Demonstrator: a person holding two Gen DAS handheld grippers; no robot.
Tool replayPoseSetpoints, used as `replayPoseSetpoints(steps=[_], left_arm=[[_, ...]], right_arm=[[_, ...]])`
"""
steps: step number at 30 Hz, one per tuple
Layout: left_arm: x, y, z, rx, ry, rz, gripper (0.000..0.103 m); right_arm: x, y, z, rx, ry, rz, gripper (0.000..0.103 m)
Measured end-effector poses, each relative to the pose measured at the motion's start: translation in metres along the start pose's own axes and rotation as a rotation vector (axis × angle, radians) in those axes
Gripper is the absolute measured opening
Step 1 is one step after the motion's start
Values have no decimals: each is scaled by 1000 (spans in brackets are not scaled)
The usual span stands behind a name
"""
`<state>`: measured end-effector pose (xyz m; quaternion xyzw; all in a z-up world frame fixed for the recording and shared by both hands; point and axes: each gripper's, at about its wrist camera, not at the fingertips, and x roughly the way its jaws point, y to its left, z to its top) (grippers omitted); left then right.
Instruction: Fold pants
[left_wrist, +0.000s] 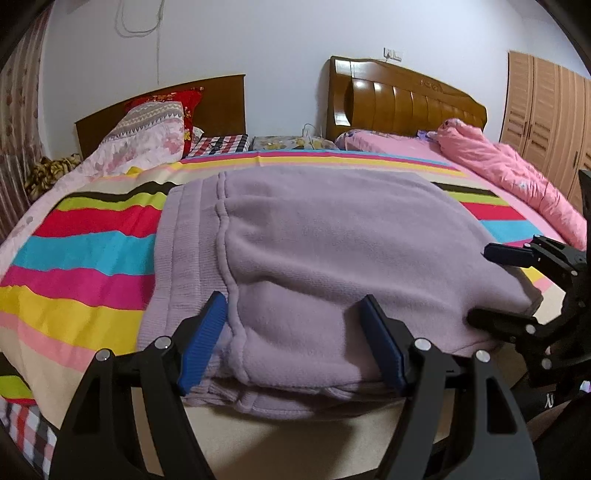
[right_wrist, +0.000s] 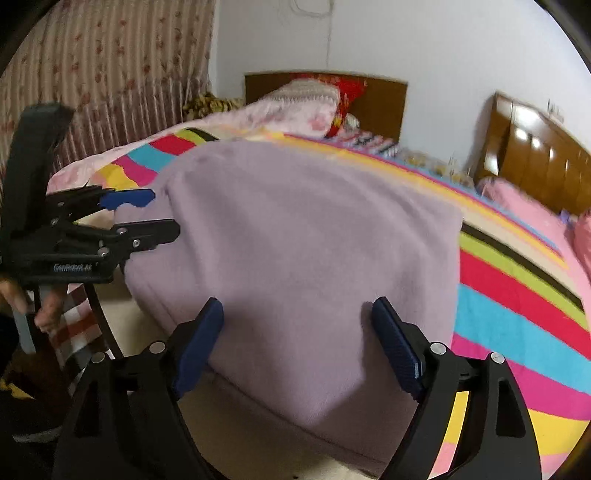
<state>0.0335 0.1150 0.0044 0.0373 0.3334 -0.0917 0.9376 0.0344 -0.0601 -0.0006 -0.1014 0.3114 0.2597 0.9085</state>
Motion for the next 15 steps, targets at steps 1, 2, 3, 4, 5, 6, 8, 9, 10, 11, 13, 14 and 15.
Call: replayPoseSetpoints(steps=[1, 2, 3, 4, 5, 6, 8, 9, 10, 11, 13, 14, 15], left_arm=[[-3, -4, 3, 11, 16, 15, 76], [-6, -6, 9, 12, 27, 15, 79], [-11, -7, 14, 4, 24, 1, 83], [-20, -8, 25, -17, -4, -38, 84], [-27, -9, 35, -32, -32, -61, 86], [-31, -10, 47, -42, -58, -61, 91], [-30, -15, 62, -17, -73, -32, 93], [-23, -19, 67, 8, -56, -14, 93], [-17, -20, 68, 21, -41, -3, 93], [-8, -21, 67, 29, -21, 6, 93], [11, -18, 53, 13, 42, -1, 93], [21, -13, 42, -16, 80, -12, 93], [25, -10, 34, -21, 83, 3, 93]], right_arm=[[-2, -4, -1, 13, 0, 22, 82], [-3, -7, -3, 21, -1, 37, 82], [-4, -11, -5, 31, -8, 56, 82], [-4, -12, -5, 36, -16, 68, 82], [-4, -13, -7, 39, -25, 74, 82], [-5, -12, -9, 36, -36, 73, 82], [-5, -12, -11, 28, -40, 64, 82], [-5, -12, -10, 29, -38, 64, 83], [-5, -12, -10, 29, -36, 65, 83], [-5, -12, -10, 29, -35, 65, 83], [-6, -12, -10, 26, -34, 63, 83], [-6, -12, -8, 26, -31, 65, 83], [-7, -14, -8, 29, -25, 74, 83]])
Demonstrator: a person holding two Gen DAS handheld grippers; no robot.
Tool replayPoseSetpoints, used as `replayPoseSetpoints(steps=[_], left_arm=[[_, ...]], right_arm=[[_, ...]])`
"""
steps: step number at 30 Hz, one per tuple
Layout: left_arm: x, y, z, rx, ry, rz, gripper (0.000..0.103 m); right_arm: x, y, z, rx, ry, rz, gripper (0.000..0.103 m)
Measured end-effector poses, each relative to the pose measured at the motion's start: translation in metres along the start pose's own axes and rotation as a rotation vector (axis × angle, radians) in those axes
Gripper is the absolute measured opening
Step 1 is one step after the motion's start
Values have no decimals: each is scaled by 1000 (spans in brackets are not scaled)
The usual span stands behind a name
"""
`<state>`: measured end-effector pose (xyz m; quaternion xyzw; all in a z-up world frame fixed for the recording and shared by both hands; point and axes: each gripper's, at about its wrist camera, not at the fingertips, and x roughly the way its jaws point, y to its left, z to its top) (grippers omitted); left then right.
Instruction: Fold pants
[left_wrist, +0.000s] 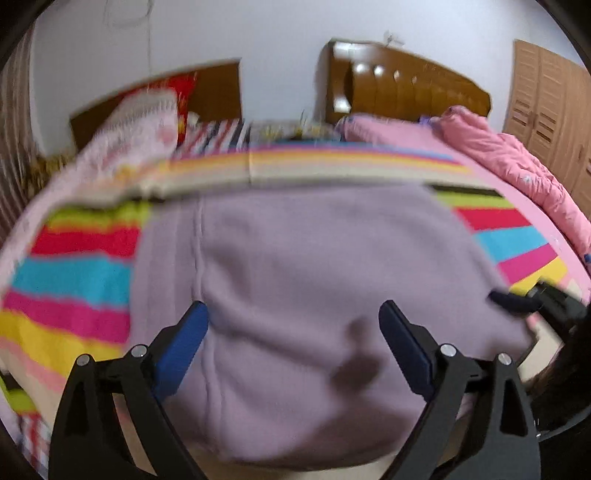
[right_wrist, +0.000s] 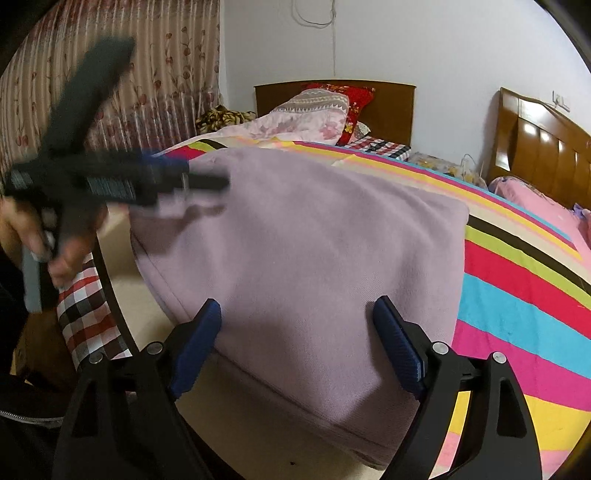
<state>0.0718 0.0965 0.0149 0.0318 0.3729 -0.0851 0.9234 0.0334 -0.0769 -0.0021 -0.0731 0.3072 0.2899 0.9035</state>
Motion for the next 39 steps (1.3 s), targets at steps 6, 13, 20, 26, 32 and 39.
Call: replayPoseSetpoints(steps=[6, 13, 20, 26, 32, 39], left_arm=[[-3, -4, -24, 59, -62, 60, 94], [-4, -2, -27, 57, -78, 53, 94], [-4, 0, -26, 55, -72, 44, 94], [-4, 1, -26, 58, -73, 40, 94], [-4, 0, -26, 63, -67, 44, 94], [-4, 0, -24, 62, -62, 45, 94]], right_arm=[[-12, -11, 18, 41, 69, 81, 87], [10, -61, 75, 90, 61, 103, 87], [101, -120, 109, 132, 225, 53, 87], [102, -152, 117, 292, 143, 32, 87], [128, -110, 114, 68, 251, 63, 88], [100, -170, 138, 276, 131, -80, 89]])
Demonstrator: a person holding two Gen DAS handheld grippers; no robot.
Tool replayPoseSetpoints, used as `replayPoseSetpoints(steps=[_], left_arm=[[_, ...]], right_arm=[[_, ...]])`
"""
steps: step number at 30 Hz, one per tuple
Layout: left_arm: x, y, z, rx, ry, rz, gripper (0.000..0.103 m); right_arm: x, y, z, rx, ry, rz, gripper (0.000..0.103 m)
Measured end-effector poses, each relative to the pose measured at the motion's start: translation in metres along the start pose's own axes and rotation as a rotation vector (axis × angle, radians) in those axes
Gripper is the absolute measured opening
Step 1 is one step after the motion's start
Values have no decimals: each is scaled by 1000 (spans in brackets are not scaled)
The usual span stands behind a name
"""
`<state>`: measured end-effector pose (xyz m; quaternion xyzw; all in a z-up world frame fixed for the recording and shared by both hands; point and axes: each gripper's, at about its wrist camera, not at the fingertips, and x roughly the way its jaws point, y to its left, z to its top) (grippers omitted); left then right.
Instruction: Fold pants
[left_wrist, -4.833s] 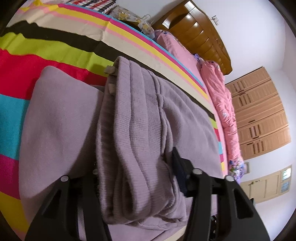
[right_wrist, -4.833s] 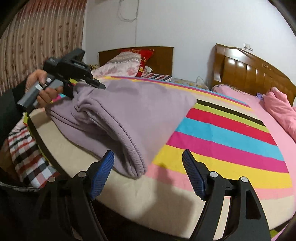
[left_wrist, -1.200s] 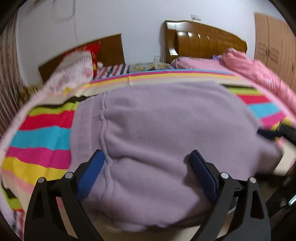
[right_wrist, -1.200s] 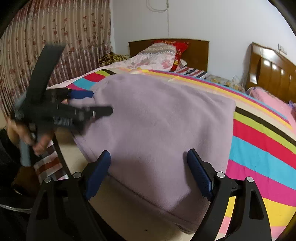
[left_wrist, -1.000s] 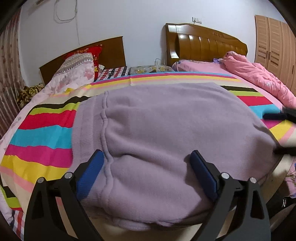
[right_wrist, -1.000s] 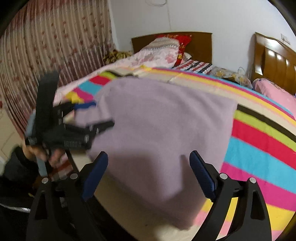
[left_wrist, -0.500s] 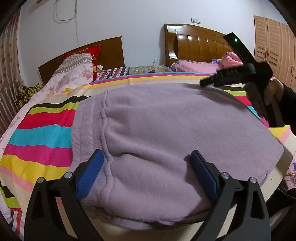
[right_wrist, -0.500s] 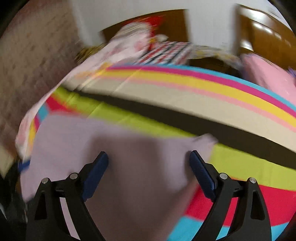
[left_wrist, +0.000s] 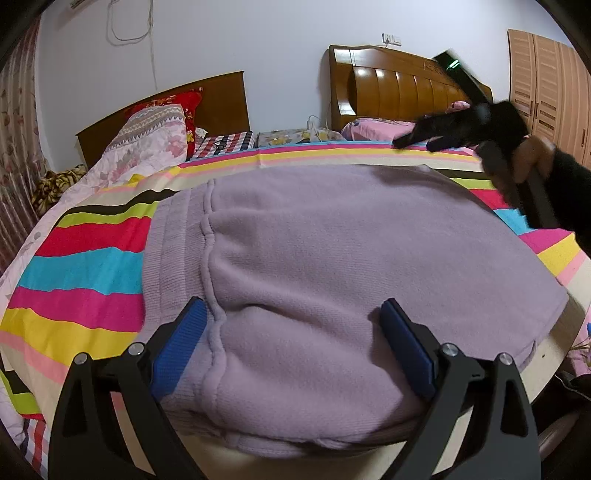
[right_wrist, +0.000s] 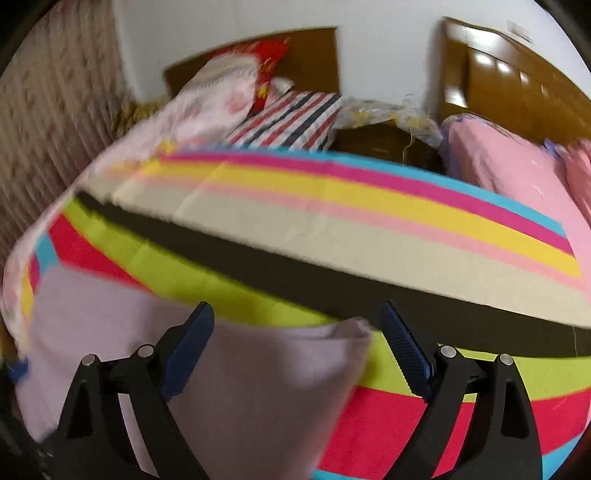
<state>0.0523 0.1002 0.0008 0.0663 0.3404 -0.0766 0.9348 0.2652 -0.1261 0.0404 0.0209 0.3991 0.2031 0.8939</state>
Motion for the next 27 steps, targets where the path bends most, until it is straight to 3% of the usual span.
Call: replayPoseSetpoints(steps=[5, 8, 10, 13, 17, 23, 27], left_arm=[[2, -1, 2, 0, -2, 6, 94], [2, -1, 2, 0, -1, 8, 95], [1, -2, 1, 1, -1, 10, 95], [0, -4, 1, 2, -7, 22, 96], [-25, -18, -6, -22, -54, 128, 101], [-79, -58, -19, -23, -153, 227, 101], [-101, -82, -24, -57, -174, 304, 101]], right_arm=[[-52, 54, -49, -171, -40, 91, 89], [-80, 85, -103, -252, -58, 122, 89], [-85, 92, -132, -269, -23, 123, 90], [-94, 94, -166, -293, -20, 24, 90], [-137, 73, -200, -181, -104, 21, 90], [-189, 59, -265, -172, -260, -172, 96], [-215, 61, -283, -211, -370, -258, 97]])
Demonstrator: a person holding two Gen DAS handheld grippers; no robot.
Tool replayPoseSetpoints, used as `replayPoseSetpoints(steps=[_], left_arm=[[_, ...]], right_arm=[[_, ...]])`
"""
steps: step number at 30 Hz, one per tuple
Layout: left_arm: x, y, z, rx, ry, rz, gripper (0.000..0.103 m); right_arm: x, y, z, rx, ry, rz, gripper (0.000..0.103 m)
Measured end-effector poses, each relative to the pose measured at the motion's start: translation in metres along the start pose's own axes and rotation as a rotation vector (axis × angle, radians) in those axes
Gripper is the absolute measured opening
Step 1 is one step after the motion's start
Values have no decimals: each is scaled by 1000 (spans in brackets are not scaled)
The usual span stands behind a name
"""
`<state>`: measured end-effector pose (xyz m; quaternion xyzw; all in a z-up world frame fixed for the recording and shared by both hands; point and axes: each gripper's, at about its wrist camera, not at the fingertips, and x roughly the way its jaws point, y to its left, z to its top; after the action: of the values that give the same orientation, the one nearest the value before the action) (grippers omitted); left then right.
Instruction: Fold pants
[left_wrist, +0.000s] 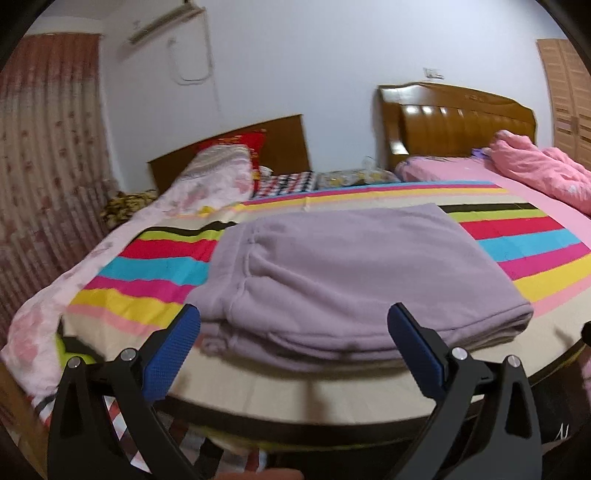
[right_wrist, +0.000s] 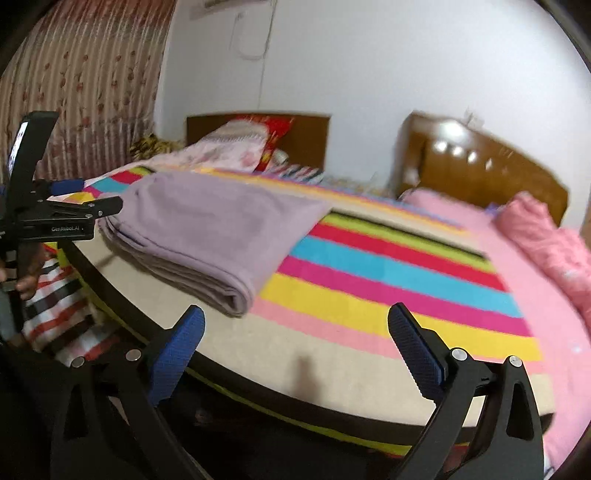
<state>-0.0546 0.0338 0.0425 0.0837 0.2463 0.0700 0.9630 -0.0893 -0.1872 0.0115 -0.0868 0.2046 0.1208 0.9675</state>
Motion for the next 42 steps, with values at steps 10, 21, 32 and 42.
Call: replayPoseSetpoints(steps=[10, 21, 32, 42], left_arm=[[-31, -27, -1, 47, -76, -55, 101], [-26, -19, -3, -11, -45, -65, 101], [-25, -17, -4, -24, -39, -73, 101], [-22, -16, -4, -43, -28, -77, 101]], right_arm=[[-26, 18, 14, -47, -130, -9, 97], [-27, 27, 18, -72, -135, 8, 97], [-23, 31, 14, -68, -118, 15, 97], [-23, 33, 12, -72, -109, 21, 97]])
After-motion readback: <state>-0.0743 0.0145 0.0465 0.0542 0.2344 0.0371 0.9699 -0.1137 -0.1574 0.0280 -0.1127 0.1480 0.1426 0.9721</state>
